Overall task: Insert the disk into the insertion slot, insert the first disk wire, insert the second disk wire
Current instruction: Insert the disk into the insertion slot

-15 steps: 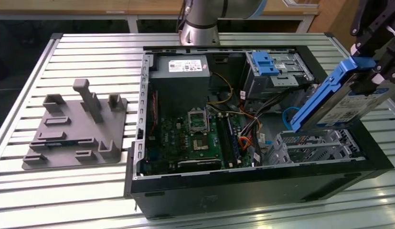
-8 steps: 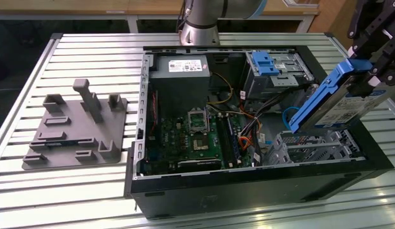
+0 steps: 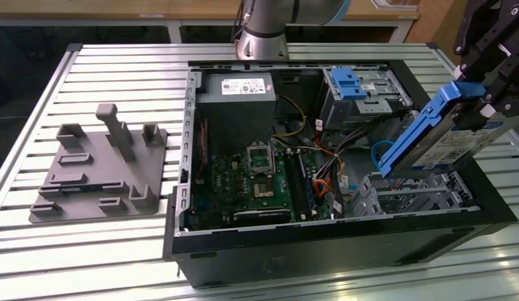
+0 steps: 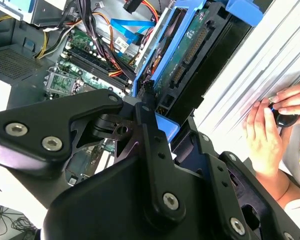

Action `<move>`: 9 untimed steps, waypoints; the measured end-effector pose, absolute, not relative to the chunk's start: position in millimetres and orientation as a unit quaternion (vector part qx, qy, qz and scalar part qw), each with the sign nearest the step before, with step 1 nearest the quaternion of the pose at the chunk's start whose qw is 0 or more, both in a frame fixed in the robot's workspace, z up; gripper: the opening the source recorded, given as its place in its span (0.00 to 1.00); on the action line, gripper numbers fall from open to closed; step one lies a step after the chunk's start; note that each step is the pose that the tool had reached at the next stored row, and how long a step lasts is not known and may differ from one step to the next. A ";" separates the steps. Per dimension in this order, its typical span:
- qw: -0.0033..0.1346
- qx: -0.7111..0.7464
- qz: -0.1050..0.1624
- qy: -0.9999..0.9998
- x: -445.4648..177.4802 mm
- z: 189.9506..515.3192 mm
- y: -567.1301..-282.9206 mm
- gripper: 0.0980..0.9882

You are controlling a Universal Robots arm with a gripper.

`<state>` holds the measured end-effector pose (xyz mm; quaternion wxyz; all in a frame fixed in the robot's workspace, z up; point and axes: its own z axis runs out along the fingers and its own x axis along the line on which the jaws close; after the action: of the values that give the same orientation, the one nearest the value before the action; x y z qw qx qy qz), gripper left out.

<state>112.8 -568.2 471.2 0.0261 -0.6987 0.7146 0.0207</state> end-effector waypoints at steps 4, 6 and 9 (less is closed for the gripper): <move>0.026 -0.699 0.021 0.715 112.8 469.1 -568.2 0.30; 0.026 -0.699 0.021 0.714 112.8 468.1 -568.2 0.30; 0.026 -0.699 0.021 0.714 112.8 466.5 -568.2 0.30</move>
<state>112.8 -568.2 466.5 0.0261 -0.6994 0.7140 0.0208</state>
